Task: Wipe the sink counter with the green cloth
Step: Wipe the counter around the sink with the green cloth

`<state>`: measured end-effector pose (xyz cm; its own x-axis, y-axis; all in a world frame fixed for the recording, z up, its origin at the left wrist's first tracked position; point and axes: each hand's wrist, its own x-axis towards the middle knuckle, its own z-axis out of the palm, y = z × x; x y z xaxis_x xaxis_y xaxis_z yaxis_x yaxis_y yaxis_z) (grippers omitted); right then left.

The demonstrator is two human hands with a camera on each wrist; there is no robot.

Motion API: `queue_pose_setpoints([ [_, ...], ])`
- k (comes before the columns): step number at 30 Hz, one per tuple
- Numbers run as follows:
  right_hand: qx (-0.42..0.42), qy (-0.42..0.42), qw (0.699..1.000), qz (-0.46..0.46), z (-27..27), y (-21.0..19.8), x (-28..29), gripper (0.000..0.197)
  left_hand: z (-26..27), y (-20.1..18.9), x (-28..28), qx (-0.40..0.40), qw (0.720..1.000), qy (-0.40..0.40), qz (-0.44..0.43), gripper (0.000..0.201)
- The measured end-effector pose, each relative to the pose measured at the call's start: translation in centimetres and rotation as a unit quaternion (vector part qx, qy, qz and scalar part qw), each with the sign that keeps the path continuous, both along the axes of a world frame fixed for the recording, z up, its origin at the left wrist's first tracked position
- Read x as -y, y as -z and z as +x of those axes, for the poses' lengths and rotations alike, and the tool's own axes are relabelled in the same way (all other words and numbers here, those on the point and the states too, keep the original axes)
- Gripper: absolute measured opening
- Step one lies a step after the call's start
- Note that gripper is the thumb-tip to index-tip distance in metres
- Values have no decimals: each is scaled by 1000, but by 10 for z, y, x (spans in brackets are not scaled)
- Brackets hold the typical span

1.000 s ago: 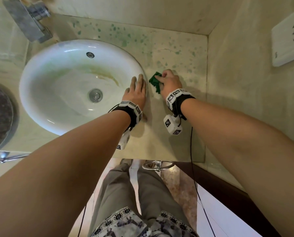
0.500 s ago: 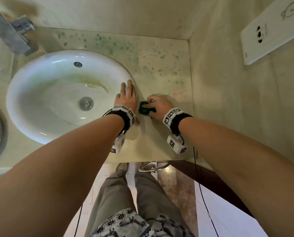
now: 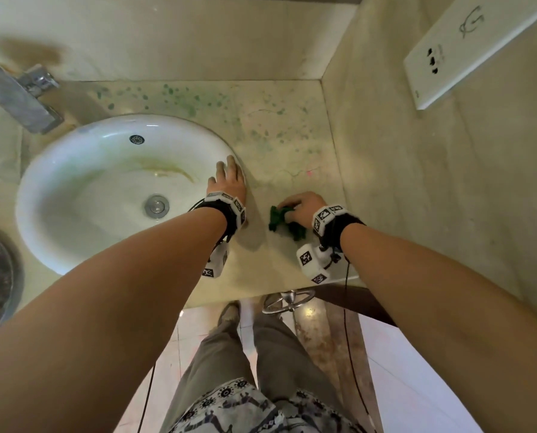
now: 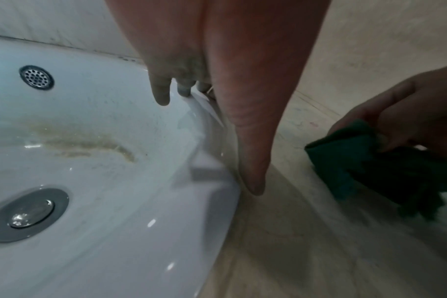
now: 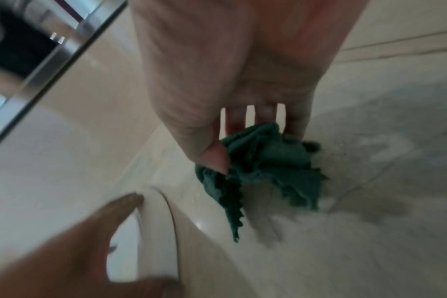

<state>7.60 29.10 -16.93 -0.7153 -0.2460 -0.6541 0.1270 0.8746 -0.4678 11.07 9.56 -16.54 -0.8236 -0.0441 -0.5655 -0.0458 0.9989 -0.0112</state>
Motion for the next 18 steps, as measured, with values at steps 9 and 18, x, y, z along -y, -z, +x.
queue_pose_setpoints([
  [9,137,284,947,-60,0,-29,-12,42,-1,-3,13,-14,1000,18,21,116],
  [18,120,221,957,-146,-11,-9,1,50,-19,-7,16,-10,999,13,30,94],
])
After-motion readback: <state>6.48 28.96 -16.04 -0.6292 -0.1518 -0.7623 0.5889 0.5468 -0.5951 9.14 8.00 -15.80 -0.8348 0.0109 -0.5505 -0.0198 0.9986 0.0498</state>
